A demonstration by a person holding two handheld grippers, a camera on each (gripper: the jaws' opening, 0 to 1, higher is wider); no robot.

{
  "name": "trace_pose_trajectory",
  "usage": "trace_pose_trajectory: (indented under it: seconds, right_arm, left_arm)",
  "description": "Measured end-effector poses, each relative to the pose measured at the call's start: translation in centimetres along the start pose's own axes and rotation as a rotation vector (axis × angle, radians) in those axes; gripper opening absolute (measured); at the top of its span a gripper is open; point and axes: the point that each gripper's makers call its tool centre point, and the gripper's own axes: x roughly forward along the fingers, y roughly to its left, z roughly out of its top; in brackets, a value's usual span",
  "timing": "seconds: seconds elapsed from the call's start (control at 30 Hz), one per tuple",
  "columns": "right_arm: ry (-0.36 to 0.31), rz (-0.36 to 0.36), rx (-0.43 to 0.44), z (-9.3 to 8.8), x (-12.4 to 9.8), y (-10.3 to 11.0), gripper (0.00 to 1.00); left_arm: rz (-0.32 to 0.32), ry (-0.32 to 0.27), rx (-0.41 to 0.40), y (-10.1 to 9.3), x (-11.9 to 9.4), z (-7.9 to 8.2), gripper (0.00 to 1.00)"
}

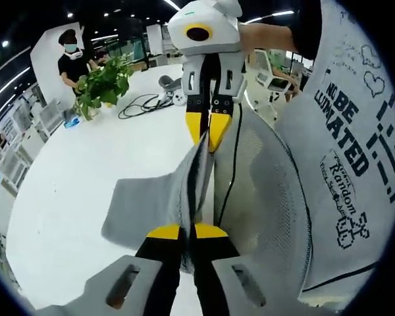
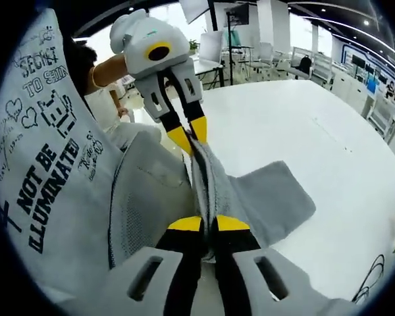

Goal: Fold the towel on the table until its edges align and the towel forms a compact rectangular stack.

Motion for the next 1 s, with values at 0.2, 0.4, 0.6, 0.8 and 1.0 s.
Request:
trace_pose_trajectory:
  seconds: [0.2,0.4,0.6,0.8,1.0]
  right_arm:
    - [-0.043,-0.043,0.012,0.9,-0.1,-2.0,0.03]
    - [-0.076,-0.076,0.052,1.4,0.1,-4.1,0.03]
    - [-0.101,-0.097,0.065,1.8,0.4,-6.1,0.03]
    - [-0.131,-0.107,0.108,2.1,0.9,-8.5,0.03]
    - [-0.139,-0.103,0.135,2.2,1.6,-10.5,0.03]
  left_arm:
    - [0.013,0.001,0.003,1.8,0.3,-0.1,0.05]
    - [0.029,-0.005,-0.006,4.0,0.7,0.2,0.05]
    - [0.039,-0.011,-0.001,6.0,1.0,0.3,0.05]
    - [0.041,-0.007,0.002,8.0,1.9,-0.1,0.05]
    - [0.038,-0.013,-0.011,9.9,2.7,-0.4,0.05]
